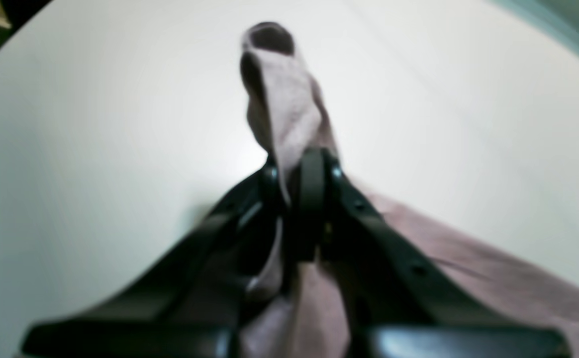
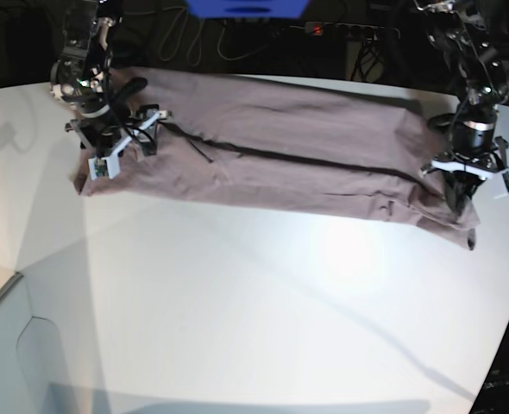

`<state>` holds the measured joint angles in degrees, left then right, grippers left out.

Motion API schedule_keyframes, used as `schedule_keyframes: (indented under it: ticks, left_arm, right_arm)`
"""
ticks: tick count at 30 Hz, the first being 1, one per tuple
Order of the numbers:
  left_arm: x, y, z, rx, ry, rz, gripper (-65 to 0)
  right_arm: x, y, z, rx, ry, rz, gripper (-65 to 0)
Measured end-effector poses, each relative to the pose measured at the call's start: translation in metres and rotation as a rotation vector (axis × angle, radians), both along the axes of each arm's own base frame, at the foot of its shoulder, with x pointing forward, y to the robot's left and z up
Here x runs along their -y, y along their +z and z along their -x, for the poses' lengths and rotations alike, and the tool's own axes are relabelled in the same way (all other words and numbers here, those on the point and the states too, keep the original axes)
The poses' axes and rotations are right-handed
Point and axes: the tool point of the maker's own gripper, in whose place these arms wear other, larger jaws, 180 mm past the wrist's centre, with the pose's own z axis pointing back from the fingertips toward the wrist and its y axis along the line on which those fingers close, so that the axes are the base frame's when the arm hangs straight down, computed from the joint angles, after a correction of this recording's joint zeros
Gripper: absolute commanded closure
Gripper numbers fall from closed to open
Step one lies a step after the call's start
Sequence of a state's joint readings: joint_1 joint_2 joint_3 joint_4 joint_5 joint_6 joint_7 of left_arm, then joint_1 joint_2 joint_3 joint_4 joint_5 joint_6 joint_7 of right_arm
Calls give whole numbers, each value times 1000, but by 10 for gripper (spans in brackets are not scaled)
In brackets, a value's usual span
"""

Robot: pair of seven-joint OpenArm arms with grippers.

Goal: Layout the t-shirt on the table in an organized manner, then fold the t-shirt properly
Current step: 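Carry the left gripper's end over toward the right gripper, folding the shirt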

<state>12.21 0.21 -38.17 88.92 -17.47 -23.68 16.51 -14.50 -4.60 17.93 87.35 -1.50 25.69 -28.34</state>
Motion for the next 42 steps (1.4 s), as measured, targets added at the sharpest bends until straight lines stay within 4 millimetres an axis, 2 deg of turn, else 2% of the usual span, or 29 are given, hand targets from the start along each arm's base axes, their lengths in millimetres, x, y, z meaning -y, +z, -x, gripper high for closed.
schedule_keyframes:
  ticks: [8, 14, 19, 24, 29, 33, 42]
  left_arm:
    - [81, -12, 1, -38, -138, 103, 0]
    - [113, -20, 6, -57, -191, 147, 0]
    - [150, -32, 20, -108, -289, 172, 0]
    - [171, -29, 18, -100, -344, 183, 0]
    - [214, -26, 19, -95, -450, 219, 0]
    - [234, -42, 29, -155, -518, 186, 0]
    - [238, -57, 36, -199, -536, 174, 0]
  right_arm:
    - [0, -1, 1, -4, 0, 0, -376]
    - [-2, 1, -2, 1, 7, 2, -376]
    - [-8, 4, -9, 15, 24, -4, -376]
    - [-8, 4, -9, 16, 22, -4, -376]
    - [-8, 4, -9, 15, 23, -4, -376]
    - [-8, 4, -9, 15, 22, -3, -376]
    - [-8, 4, -9, 15, 23, -4, -376]
